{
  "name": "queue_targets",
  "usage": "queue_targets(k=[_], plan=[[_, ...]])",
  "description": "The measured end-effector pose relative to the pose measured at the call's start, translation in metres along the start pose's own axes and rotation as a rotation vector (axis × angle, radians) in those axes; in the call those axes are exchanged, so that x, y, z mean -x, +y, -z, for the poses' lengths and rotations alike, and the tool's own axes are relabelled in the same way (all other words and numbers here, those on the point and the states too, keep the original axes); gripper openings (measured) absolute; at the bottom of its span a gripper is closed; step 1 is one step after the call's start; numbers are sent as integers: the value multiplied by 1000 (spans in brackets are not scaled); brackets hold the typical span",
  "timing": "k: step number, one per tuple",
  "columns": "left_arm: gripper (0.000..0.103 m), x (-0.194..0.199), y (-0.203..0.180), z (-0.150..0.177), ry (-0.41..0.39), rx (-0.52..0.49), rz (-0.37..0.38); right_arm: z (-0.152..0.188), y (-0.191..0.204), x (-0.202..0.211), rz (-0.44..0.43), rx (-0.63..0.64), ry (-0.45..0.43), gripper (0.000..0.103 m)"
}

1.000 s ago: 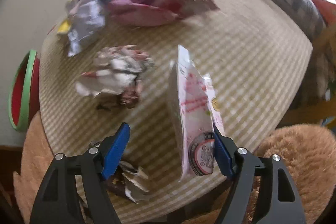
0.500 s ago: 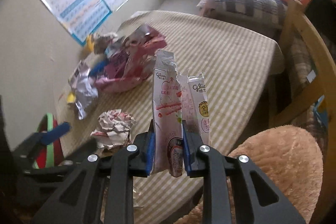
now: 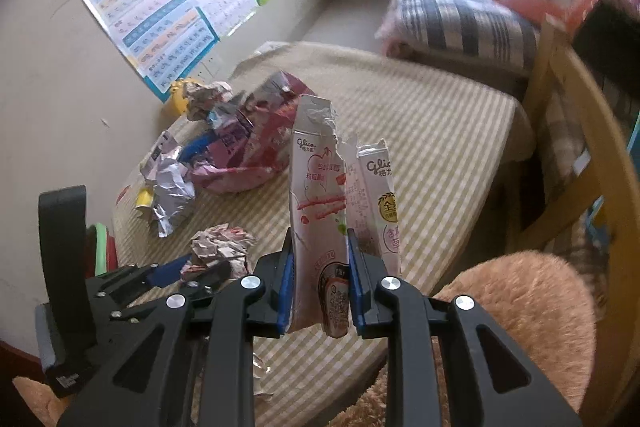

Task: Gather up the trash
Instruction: 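Grasp the white snack sticks with the right tool while the left tool grasps crumpled foil, then carry the crumpled foil to the red bin and release it with the left tool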

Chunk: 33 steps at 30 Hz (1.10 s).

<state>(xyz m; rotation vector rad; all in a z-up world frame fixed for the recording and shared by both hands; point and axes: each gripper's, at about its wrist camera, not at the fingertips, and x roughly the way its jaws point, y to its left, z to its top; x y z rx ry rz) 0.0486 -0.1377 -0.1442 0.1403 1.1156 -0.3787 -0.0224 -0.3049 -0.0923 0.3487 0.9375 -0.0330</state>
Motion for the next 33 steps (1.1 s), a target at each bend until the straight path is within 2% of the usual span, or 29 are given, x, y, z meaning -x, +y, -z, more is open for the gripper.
queue_targets(k=[8, 15, 24, 33], plan=[[27, 53, 11, -5, -143, 39, -38, -12, 19, 28, 38, 81, -85, 21], [27, 91, 15, -12, -231, 52, -48, -18, 36, 45, 11, 119, -123, 21], [27, 119, 16, -13, -307, 35, -74, -18, 52, 50, 4, 155, -132, 21], [27, 134, 33, -9, -348, 77, -88, -15, 68, 49, 9, 193, -121, 21]])
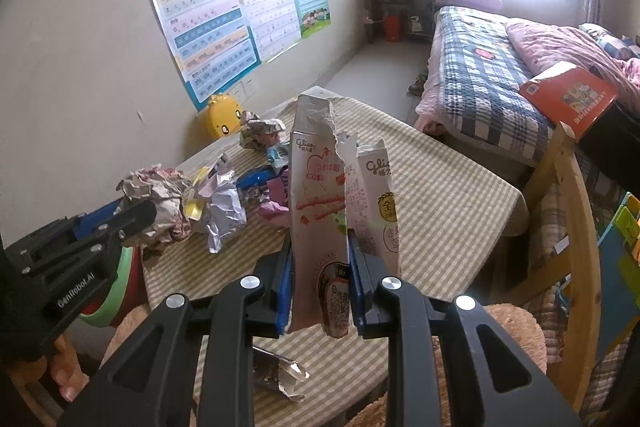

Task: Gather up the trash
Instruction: 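Carry the crumpled foil to the red bin and release it with the left tool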

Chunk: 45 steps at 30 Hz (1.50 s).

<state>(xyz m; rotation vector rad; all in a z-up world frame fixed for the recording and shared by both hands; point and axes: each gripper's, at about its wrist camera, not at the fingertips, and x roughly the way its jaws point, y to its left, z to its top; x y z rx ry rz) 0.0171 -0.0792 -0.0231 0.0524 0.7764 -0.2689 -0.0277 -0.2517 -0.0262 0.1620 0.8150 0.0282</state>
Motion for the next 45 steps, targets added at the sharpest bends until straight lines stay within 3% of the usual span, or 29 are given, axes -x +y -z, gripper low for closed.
queue_targets(k=[11, 31, 40, 45], plan=[[27, 7, 26, 5, -21, 63, 3, 0, 25, -5, -7, 53, 23, 22], [27, 28, 103, 19, -73, 193, -95, 5, 97, -26, -44, 213, 80, 22], [27, 37, 137, 28, -88, 213, -200, 0, 136, -33, -66, 281, 91, 22], [27, 35, 171, 43, -55, 262, -270, -3, 172, -33, -87, 358, 66, 22]])
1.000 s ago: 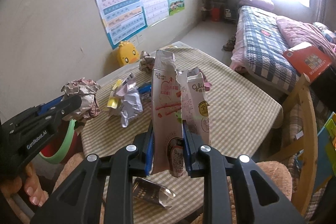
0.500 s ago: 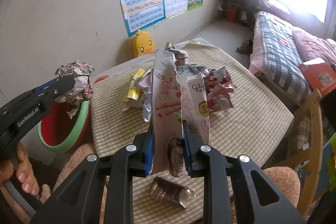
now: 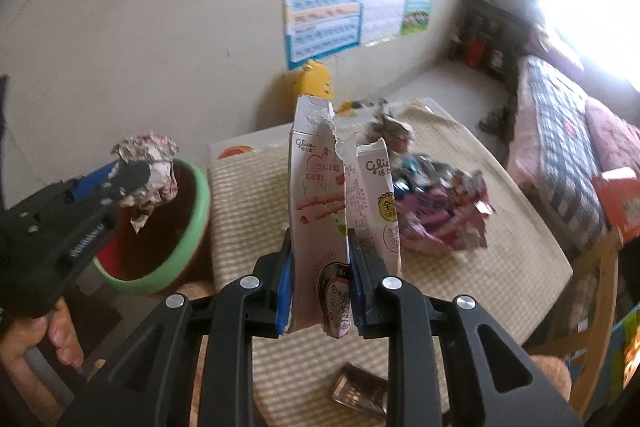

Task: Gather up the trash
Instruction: 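Carry the crumpled foil to the red bin and release it with the left tool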

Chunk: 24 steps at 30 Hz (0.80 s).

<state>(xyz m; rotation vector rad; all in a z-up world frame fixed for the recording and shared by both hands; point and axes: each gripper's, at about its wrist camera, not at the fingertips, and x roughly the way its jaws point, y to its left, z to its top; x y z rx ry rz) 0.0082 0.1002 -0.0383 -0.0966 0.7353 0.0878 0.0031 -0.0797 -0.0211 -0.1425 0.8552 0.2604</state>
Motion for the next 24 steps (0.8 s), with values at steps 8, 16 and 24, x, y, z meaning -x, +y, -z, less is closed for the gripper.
queue_targets(k=[8, 16, 24], plan=[[27, -19, 61, 18, 71, 76, -146, -12, 44, -11, -22, 94, -6, 22], [27, -36, 85, 33, 130, 107, -176, -16, 66, -16, -40, 140, -4, 22], [27, -50, 89, 41, 169, 123, -170, -20, 79, -23, -61, 161, 1, 22]])
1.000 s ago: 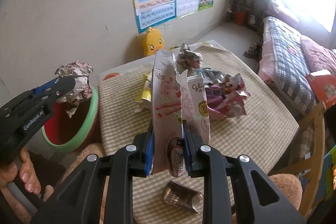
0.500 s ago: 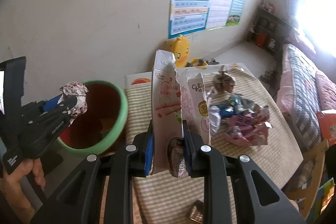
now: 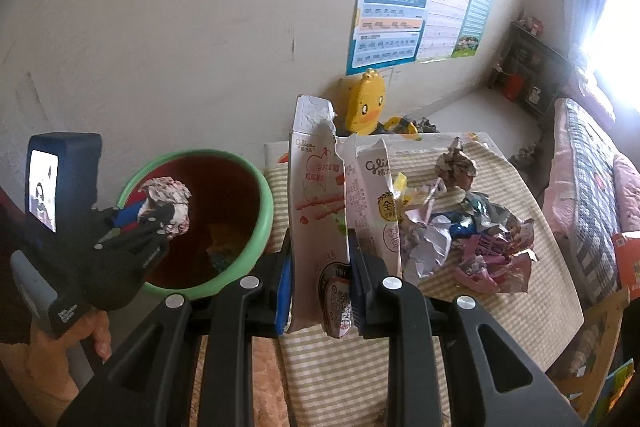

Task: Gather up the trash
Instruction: 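Carry the crumpled foil to the red bin and release it with the left tool, then release the white snack sticks into the red bin with the right tool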

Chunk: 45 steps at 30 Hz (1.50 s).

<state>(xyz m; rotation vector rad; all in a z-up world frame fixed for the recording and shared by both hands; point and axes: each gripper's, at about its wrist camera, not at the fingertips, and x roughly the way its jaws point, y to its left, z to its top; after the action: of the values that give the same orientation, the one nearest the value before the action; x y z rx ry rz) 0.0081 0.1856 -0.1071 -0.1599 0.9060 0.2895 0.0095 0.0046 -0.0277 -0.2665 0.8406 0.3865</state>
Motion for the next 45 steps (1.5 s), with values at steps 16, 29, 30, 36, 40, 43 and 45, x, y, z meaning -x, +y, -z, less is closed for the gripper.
queue_targets(k=[16, 29, 30, 36, 40, 43, 45], plan=[[64, 0, 23, -1, -19, 50, -60, -29, 29, -53, -237, -76, 43, 22], [64, 9, 42, 1, -30, 68, -110, -54, 47, -80, -328, -81, 44, 44], [64, 10, 42, 1, -31, 69, -110, -55, 46, -78, -326, -81, 35, 48], [64, 17, 35, -1, -40, 54, -96, -52, 27, -64, -297, -85, 22, 49], [64, 25, 23, -4, -50, 43, -72, -40, -2, -47, -244, -94, 21, 50], [64, 31, 9, -5, -54, 28, -24, -24, -41, -31, -192, -129, 39, 53], [66, 35, -8, -3, -59, -1, 6, -10, -62, -22, -156, -141, 55, 58]])
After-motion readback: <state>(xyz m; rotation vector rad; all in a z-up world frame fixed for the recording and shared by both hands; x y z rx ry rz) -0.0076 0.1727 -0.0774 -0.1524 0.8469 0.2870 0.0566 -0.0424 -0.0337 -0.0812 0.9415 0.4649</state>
